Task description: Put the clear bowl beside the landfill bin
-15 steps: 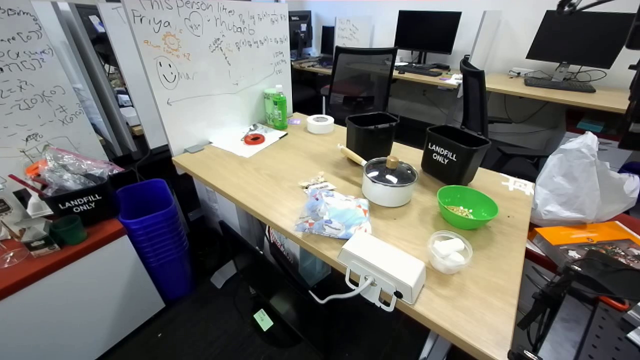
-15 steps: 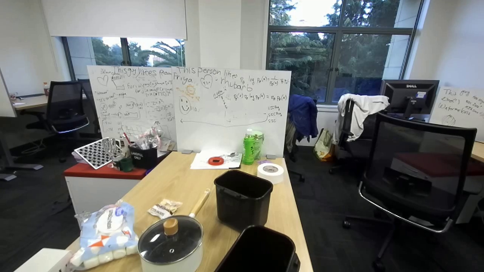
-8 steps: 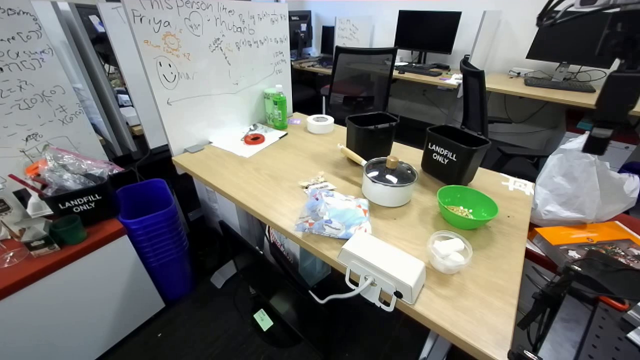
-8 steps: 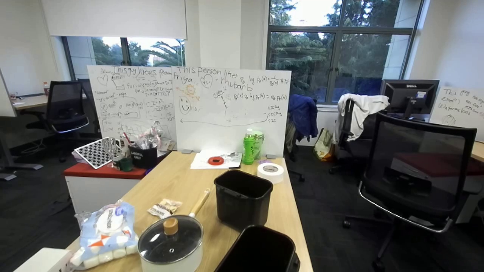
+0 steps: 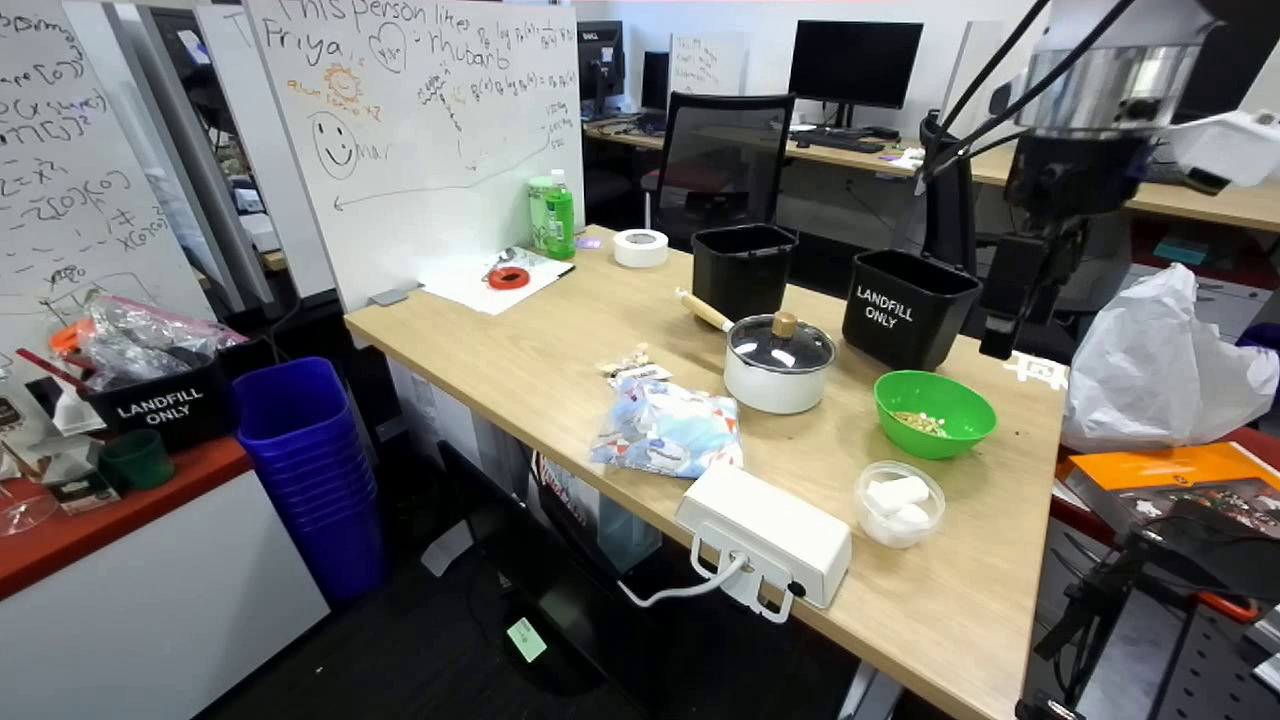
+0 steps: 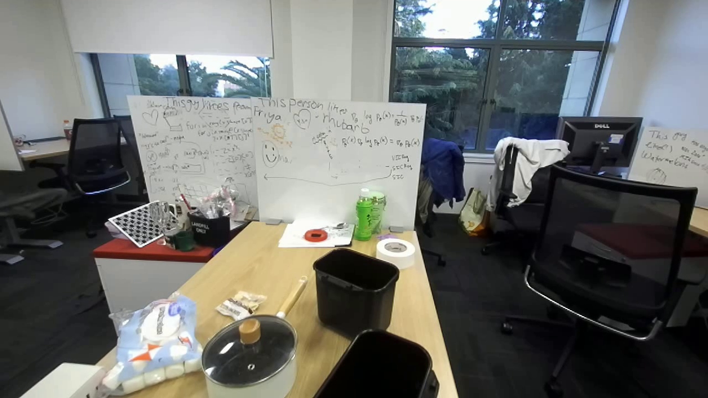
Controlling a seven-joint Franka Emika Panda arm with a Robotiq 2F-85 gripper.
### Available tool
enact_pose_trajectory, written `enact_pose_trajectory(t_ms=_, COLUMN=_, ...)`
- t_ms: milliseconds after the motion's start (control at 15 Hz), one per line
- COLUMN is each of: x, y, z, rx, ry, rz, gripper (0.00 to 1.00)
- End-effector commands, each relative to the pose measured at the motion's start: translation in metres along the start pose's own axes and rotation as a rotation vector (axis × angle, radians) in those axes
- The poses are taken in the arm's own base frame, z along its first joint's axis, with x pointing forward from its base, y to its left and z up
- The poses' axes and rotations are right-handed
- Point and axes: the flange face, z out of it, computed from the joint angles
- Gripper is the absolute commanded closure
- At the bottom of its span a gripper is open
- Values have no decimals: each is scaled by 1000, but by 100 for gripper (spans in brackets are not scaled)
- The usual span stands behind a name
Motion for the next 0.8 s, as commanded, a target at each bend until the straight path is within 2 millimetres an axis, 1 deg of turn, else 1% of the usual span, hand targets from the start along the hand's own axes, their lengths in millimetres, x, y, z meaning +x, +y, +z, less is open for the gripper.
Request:
enact_pose_trajectory(t_ms=0, x=6, y=0, z=9, rx=-4, ry=-30, rz=-2, gripper=0)
enact_pose_trajectory(t_ms=67, x=11, y=1, z=18, rx=-7, ry=-56, rz=-2, gripper=0)
enact_pose_trajectory(t_ms=133, x=15, y=2, z=22, rx=-8, ry=-69, rz=-2, gripper=0)
enact_pose_trajectory(t_ms=400, x=19, y=2, z=20, rx=-8, ry=-69, rz=-2, gripper=0)
enact_pose_trajectory(t_ms=600, x=29, y=1, z=46, rx=0, ry=-97, rz=7, gripper=0)
enact_pose_trajectory(t_ms=733, x=36, y=1, z=67, rx=14, ry=-121, rz=-7, gripper=0)
